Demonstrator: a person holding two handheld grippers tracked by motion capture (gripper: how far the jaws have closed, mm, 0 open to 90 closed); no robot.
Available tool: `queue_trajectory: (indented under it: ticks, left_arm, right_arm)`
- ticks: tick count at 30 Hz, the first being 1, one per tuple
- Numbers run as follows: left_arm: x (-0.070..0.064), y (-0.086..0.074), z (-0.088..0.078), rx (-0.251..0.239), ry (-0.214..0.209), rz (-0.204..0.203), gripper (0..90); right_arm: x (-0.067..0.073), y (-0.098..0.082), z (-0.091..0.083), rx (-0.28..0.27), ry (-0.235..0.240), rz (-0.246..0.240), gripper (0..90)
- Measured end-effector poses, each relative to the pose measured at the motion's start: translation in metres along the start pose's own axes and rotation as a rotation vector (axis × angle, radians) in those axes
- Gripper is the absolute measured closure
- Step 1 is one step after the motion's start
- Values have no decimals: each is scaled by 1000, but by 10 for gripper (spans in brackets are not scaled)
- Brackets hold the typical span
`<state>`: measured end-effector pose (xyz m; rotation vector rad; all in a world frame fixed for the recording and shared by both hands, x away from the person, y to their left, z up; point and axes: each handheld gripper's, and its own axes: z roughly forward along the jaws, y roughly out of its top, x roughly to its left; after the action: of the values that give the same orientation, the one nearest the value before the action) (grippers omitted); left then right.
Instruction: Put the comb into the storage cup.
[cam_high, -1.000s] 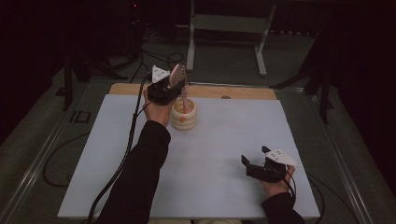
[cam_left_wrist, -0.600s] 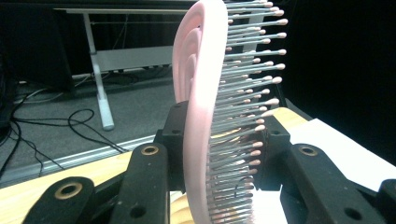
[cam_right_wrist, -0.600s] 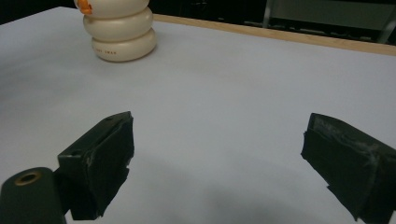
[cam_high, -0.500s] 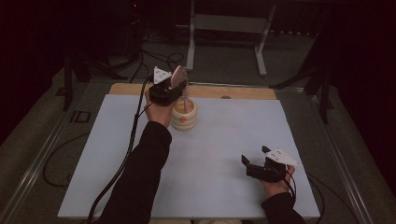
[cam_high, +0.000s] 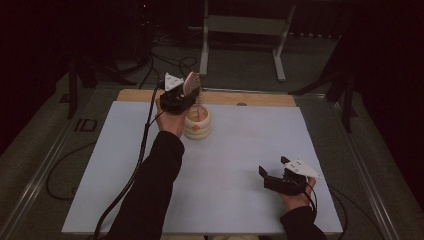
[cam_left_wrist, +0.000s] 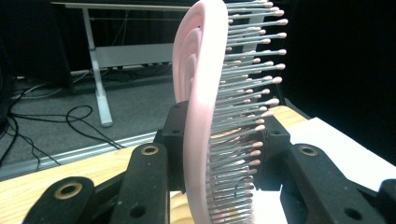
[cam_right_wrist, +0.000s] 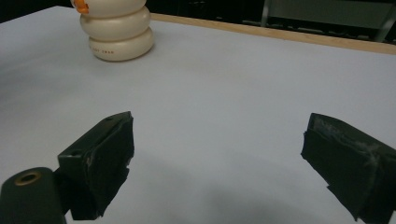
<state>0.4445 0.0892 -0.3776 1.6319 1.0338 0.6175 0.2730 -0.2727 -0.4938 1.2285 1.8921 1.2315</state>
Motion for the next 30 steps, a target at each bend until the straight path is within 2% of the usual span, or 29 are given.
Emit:
queue_trajectory:
  ticks: [30]
  left_arm:
    - [-3,-12,6,8,-14,-31,650]
  right_arm:
    - [0,0,-1,-2,-4,2,88]
